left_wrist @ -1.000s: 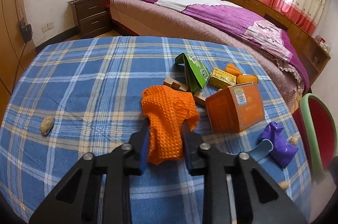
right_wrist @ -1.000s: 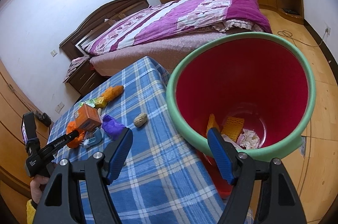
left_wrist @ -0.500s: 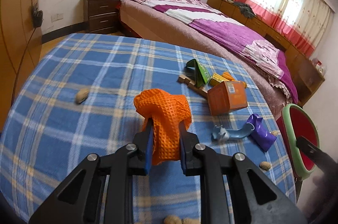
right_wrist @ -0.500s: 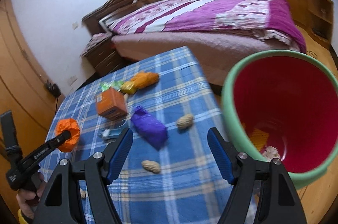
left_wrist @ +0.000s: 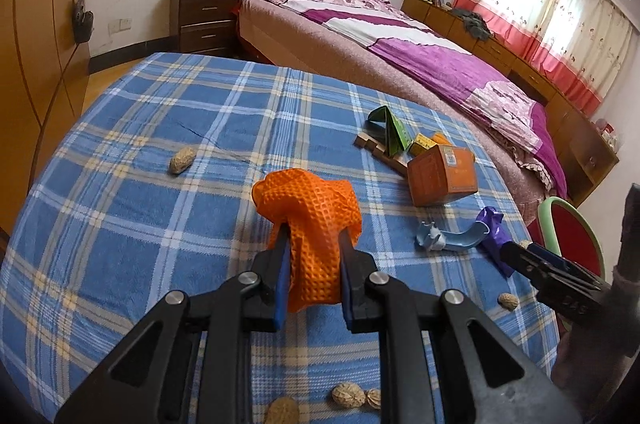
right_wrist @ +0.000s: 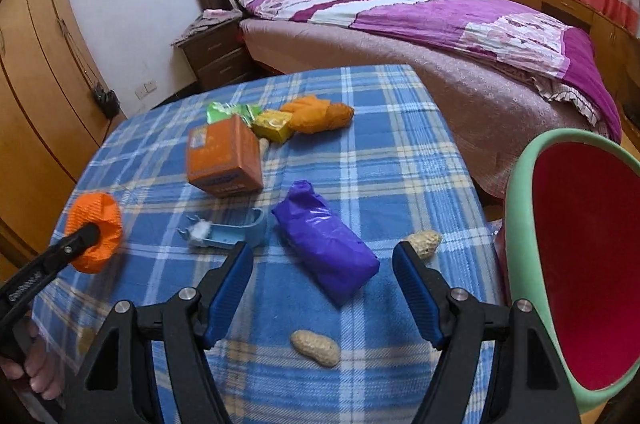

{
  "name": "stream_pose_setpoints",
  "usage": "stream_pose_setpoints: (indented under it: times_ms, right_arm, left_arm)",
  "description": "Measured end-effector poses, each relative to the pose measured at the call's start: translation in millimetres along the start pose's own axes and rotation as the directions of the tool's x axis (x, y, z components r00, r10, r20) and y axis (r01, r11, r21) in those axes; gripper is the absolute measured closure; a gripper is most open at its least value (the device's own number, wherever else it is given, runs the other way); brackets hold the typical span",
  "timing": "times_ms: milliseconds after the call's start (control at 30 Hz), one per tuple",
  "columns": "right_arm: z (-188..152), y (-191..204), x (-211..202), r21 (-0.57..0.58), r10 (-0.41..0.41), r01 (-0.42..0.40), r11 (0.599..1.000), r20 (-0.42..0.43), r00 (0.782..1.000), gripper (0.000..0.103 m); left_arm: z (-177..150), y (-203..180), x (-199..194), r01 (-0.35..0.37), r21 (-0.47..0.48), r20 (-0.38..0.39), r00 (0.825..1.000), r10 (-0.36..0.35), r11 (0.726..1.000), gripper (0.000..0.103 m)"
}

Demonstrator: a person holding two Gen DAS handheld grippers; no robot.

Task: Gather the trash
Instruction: 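Grasp the purple plastic bag with the right tool while the left holds the mesh bag, then carry the mesh bag and purple bag in both tools over the red bucket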

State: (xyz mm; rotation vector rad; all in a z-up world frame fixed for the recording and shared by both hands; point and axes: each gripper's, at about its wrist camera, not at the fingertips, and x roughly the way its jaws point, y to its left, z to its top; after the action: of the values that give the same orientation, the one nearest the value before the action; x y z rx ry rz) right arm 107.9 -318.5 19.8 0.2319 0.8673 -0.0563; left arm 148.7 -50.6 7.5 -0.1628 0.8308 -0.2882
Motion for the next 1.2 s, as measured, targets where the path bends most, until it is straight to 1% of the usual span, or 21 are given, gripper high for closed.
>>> stream_pose_setpoints:
  times_ms: [167,267,333,367,500,633,800,867,1200]
  right_arm:
    - [-3,-8,12,0.020,-0.017,0.018,1.000,-0.032,0.999,0.031]
    - [-4,-8,12,0.008,-0.036,0.036,0.999,-0.022,0.999,0.036]
    - [-4,-8,12,0.007,-0.046,0.046,0.999,-0.019,0.999,0.044]
    - [-4,-8,11,0.007,-0.050,0.050,0.999,-0.017,0.999,0.046]
    - [-6,-8,9,0.008,-0.077,0.077,0.997,-0.015,0.997,0.067]
    - [-8,-13,5,0.041,-0.062,0.063,0.997,-0.026,0.998,0.077]
    - [-14,-16,-3,0.068,-0.032,0.034,0.997,-0.030,0.999,0.082]
    - [-17,-15,-10,0.076,-0.020,0.021,0.997,-0.023,1.000,0.083]
    - [-31,-10,-61,0.112,0.039,-0.046,0.993,0.063,0.997,0.084]
  left_arm:
    - [-2,1,0,0.004,-0.004,0.000,1.000,-0.004,1.000,0.083]
    - [-3,1,0,0.008,-0.007,-0.002,1.000,-0.008,1.000,0.083]
    - [-3,0,0,0.011,-0.007,-0.001,1.000,-0.011,1.000,0.083]
    - [-4,0,-1,0.013,-0.007,-0.001,1.000,-0.013,1.000,0.083]
    - [-5,-1,-5,0.018,-0.009,0.002,1.000,-0.018,1.000,0.083]
    - [-5,-3,-11,0.023,-0.009,0.012,1.000,-0.023,1.000,0.083]
    - [-6,-6,-23,0.029,-0.003,0.029,0.999,-0.029,1.000,0.083]
    - [-6,-7,-27,0.032,0.000,0.035,0.999,-0.032,0.999,0.083]
    - [-8,-17,-54,0.051,0.017,0.076,0.996,-0.052,0.999,0.083]
